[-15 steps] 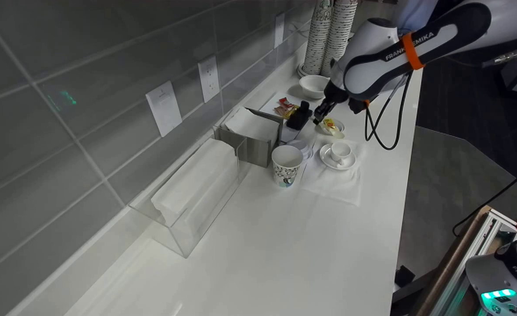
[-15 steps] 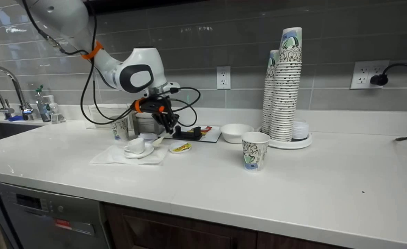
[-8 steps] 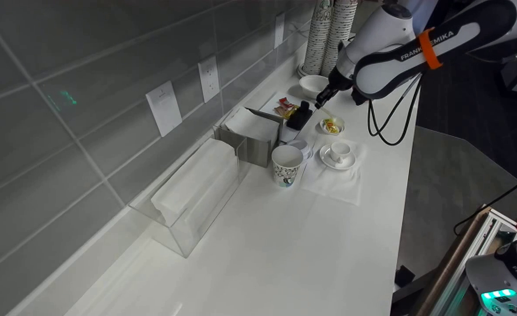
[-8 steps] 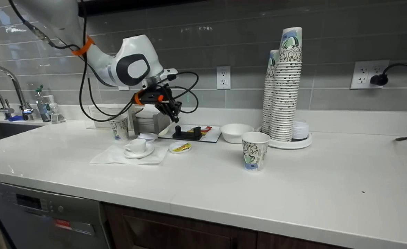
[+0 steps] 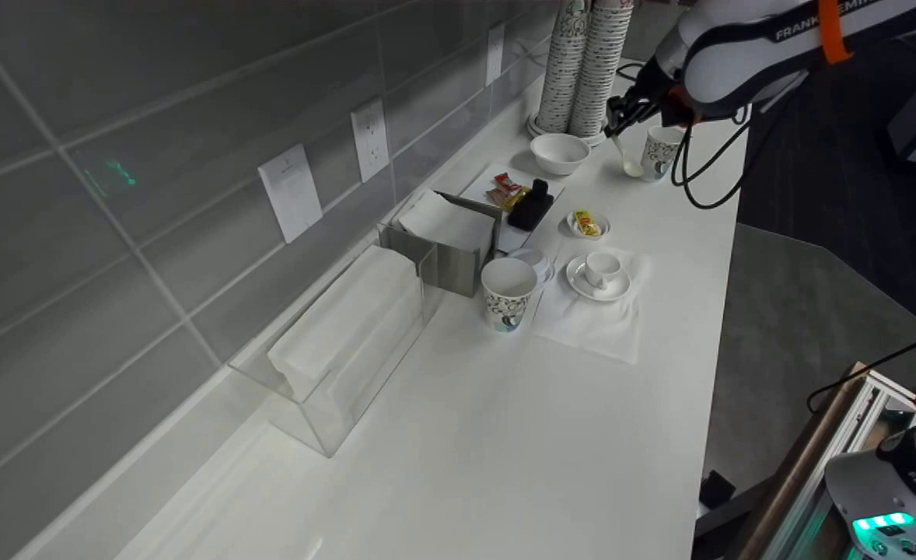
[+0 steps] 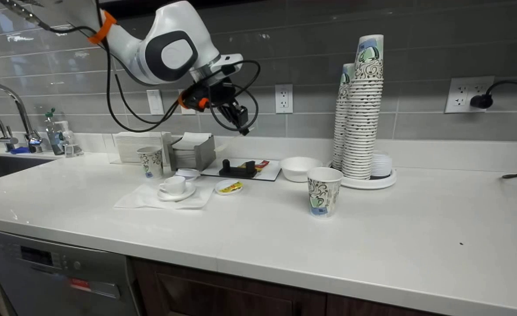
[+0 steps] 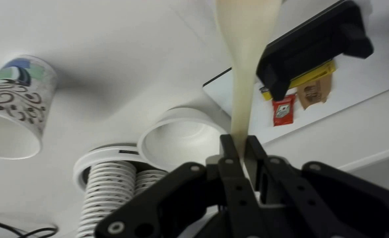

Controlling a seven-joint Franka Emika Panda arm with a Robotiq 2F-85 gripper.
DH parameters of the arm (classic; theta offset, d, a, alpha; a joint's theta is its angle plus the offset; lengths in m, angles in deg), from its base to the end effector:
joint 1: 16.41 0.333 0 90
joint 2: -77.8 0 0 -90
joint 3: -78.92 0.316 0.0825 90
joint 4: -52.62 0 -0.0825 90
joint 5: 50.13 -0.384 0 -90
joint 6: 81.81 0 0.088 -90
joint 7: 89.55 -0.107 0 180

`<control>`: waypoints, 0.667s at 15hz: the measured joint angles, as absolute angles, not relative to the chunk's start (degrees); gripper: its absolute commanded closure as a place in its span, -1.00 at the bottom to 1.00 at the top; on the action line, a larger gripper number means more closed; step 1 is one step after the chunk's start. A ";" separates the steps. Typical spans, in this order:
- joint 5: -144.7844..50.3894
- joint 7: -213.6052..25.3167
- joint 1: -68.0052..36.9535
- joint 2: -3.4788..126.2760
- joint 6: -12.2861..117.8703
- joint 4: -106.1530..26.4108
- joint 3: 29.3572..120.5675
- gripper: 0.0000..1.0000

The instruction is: Move the spoon to the white bowl

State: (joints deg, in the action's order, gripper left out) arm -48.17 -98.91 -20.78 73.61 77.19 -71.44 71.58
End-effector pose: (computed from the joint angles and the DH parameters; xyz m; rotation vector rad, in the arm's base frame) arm 0.5765 -0.1169 0.4225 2.9484 -0.5005 0.8220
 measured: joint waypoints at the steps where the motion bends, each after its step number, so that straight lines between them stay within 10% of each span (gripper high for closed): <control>1: -48.43 -100.19 -21.63 74.37 76.94 -71.39 70.81 0.94; 10: -46.23 -111.50 -25.08 75.53 76.98 -69.74 66.33 0.94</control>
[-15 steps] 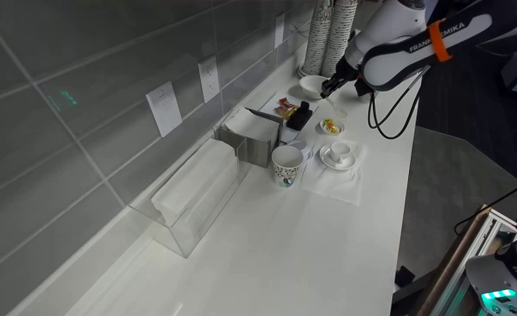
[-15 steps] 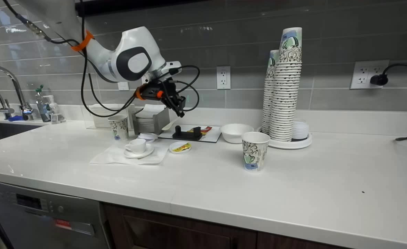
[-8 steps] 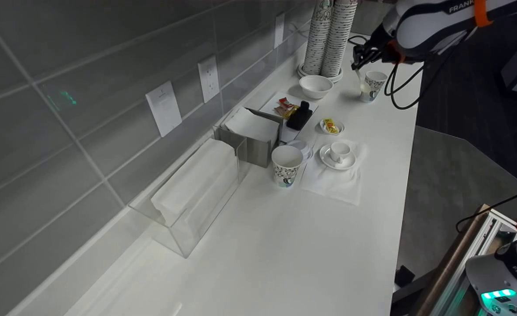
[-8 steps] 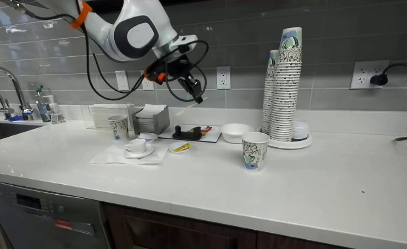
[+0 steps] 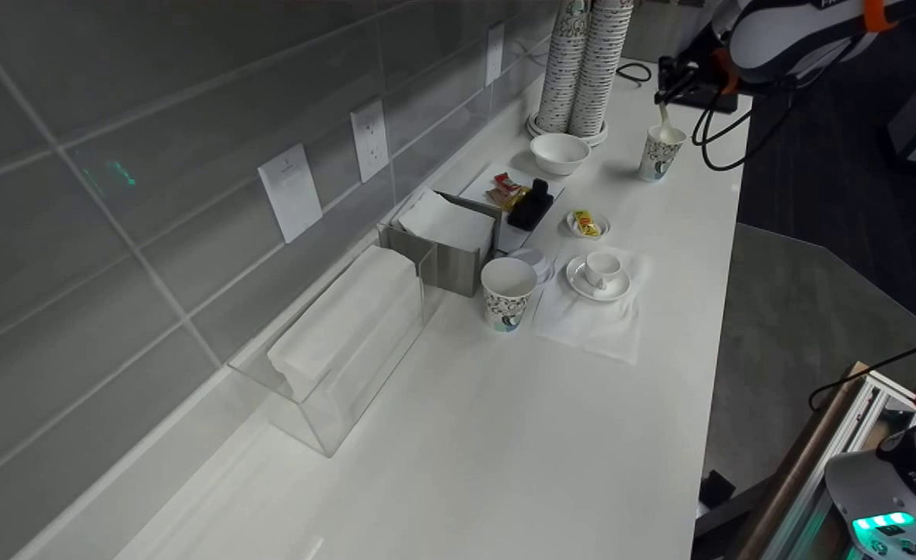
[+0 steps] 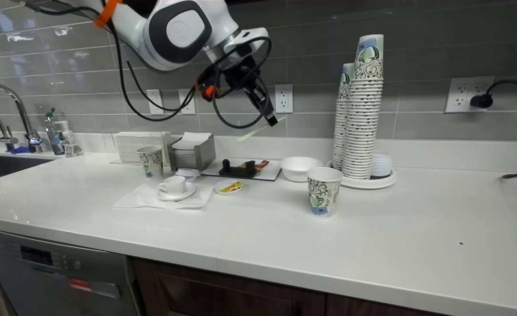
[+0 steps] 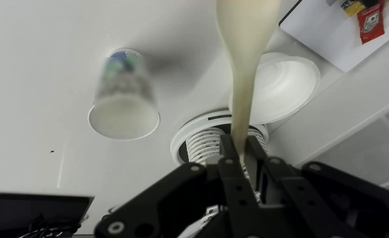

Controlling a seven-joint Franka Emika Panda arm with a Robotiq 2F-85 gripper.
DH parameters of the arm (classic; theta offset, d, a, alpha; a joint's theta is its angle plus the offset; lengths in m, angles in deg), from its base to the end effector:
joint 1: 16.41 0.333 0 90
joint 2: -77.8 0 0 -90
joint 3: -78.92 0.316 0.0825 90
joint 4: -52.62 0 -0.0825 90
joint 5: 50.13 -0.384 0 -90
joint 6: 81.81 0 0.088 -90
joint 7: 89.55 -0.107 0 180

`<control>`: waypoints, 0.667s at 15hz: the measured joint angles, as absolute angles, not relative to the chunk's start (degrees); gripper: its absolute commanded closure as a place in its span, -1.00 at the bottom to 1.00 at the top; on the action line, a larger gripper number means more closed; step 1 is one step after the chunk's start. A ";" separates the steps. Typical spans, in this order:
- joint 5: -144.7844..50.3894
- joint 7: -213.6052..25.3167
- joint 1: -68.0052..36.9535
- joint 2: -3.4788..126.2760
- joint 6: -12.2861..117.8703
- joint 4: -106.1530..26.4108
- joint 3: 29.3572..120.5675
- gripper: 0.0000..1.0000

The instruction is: Move the spoon to the white bowl

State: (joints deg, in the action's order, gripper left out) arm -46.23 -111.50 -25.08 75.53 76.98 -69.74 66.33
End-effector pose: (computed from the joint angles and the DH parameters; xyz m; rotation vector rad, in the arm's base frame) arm 0.5518 -0.2103 0.4565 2.7808 -1.0079 0.9102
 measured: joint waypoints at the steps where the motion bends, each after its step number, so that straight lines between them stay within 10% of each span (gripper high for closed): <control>1: -46.22 -111.66 -25.07 75.53 76.98 -69.74 66.36 0.94; 10: -37.60 -139.71 -20.97 62.61 82.23 -58.79 59.59 0.94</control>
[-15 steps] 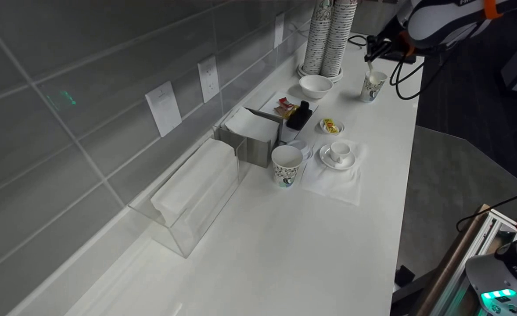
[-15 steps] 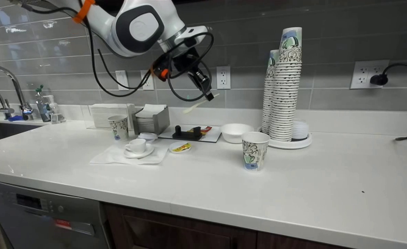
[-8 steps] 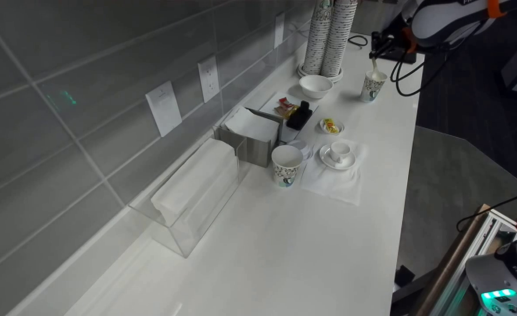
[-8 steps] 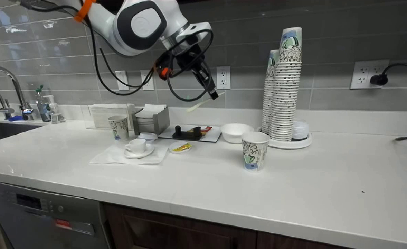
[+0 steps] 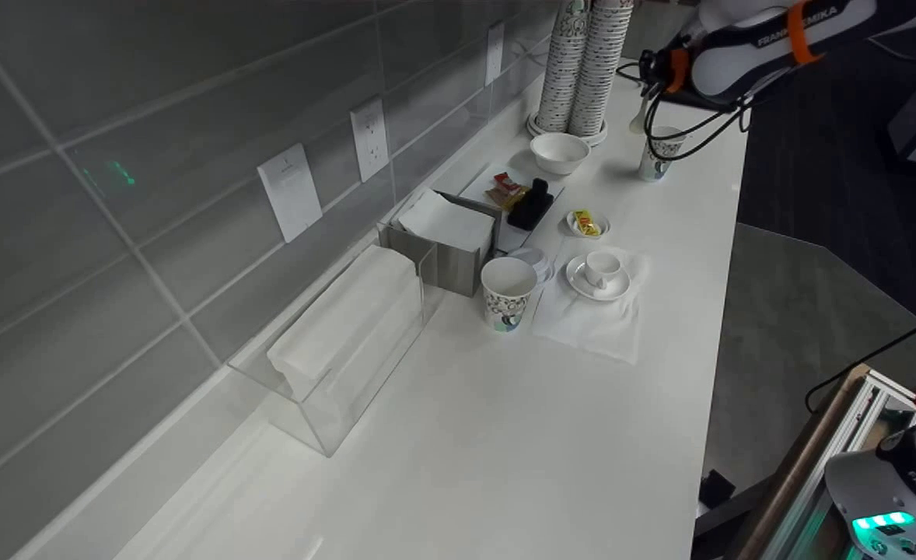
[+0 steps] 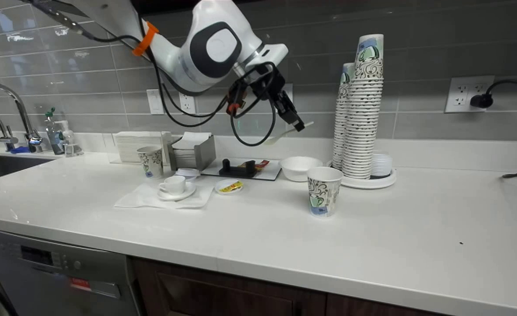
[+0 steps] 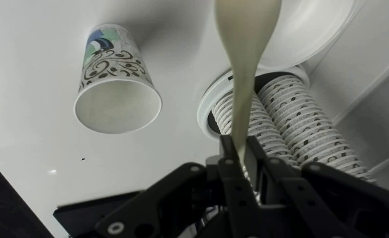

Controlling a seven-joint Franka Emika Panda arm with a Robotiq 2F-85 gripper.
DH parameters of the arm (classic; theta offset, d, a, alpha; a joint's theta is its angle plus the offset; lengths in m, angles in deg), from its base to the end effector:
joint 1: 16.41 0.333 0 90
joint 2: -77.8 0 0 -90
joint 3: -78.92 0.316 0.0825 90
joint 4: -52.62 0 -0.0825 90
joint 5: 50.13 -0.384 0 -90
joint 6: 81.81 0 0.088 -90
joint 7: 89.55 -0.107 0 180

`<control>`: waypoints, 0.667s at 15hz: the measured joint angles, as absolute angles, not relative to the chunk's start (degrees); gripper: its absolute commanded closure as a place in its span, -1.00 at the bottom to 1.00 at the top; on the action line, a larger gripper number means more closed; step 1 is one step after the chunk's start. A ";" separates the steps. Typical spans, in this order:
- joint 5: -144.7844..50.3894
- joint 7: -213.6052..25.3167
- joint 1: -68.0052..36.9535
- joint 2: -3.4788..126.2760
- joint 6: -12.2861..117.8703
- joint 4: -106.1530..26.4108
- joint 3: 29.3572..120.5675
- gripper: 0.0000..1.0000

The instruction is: Move the spoon to the white bowl

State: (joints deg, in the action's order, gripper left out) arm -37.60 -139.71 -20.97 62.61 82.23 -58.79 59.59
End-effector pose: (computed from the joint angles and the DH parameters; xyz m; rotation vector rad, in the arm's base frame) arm 0.6077 -0.2391 0.4291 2.5091 -1.4725 1.0411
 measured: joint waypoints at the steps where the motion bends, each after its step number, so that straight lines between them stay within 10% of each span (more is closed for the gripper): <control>1: -37.51 -143.56 -19.04 59.91 82.27 -56.48 57.51 0.94; 10: -37.88 -180.54 -4.60 36.51 79.36 -37.46 43.65 0.94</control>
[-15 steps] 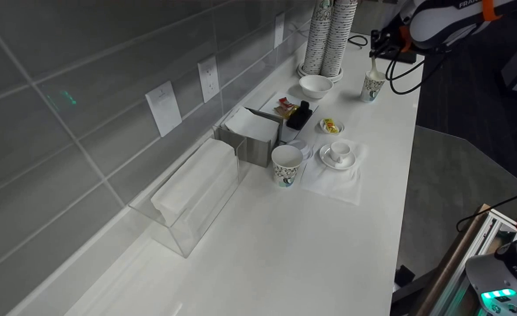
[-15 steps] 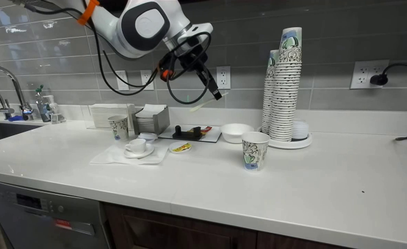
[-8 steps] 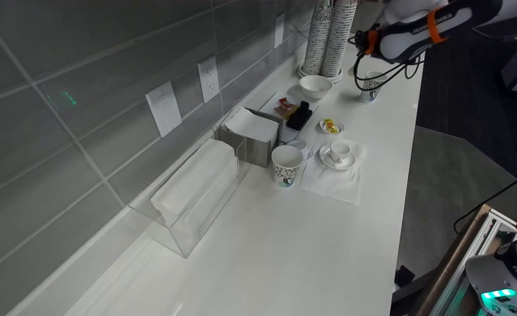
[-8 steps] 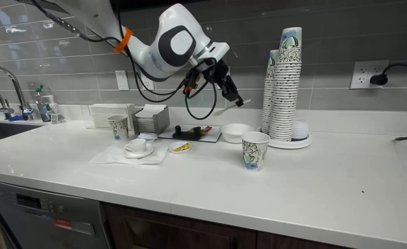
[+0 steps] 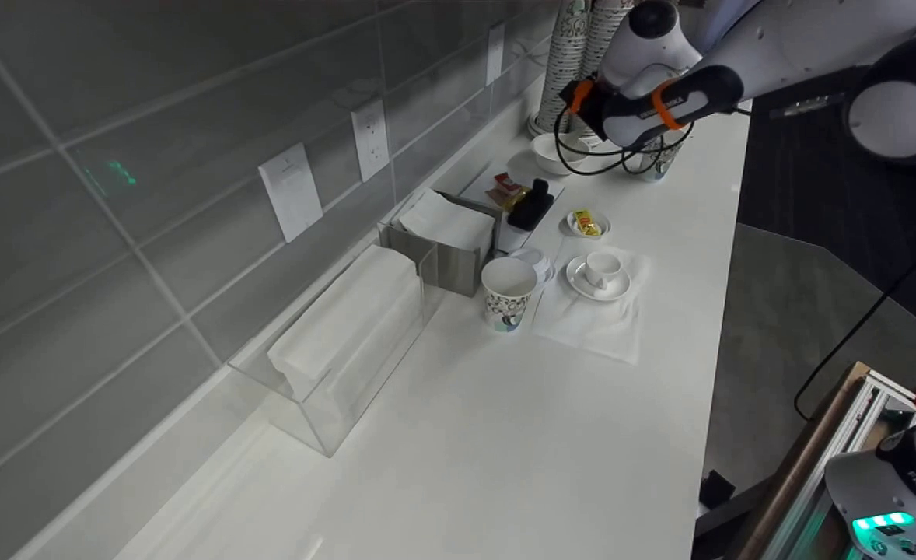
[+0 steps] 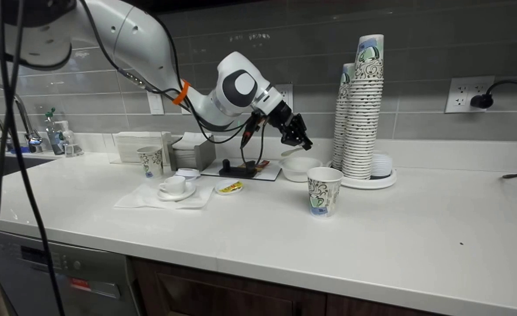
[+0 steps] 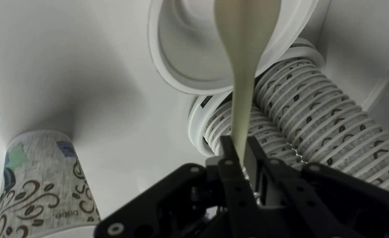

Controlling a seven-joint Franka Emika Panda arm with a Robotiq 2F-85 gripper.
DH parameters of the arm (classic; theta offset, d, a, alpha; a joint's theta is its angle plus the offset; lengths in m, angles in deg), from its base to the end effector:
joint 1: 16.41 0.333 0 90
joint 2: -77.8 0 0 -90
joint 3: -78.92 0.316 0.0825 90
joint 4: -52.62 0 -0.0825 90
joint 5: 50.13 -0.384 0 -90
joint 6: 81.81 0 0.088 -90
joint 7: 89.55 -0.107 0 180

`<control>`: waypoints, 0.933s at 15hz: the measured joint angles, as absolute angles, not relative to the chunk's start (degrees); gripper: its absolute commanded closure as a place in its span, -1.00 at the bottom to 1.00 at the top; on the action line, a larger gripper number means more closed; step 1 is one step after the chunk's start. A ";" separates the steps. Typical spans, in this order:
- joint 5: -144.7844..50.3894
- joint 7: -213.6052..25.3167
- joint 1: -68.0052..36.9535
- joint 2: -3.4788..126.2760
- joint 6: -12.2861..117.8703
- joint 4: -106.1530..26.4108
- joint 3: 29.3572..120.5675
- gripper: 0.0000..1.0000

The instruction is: Move the spoon to the white bowl

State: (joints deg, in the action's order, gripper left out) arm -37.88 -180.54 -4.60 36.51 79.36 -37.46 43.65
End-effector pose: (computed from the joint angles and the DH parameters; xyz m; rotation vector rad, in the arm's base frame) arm 0.7189 -0.1928 0.3425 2.0381 -2.0187 1.1510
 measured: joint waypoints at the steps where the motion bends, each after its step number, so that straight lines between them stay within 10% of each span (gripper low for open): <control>1: -37.89 -184.05 -4.07 34.36 78.30 -35.33 42.60 0.94; 4: -37.88 -193.23 -3.56 29.37 74.71 -29.68 39.78 0.94; 5: -37.85 -195.92 -3.53 28.04 73.52 -28.06 38.87 0.24; 14: -37.09 -202.07 -3.99 23.96 63.51 -20.55 38.97 -0.86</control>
State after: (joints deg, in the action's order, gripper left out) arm -37.09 -202.07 -3.99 23.96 63.51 -20.55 38.97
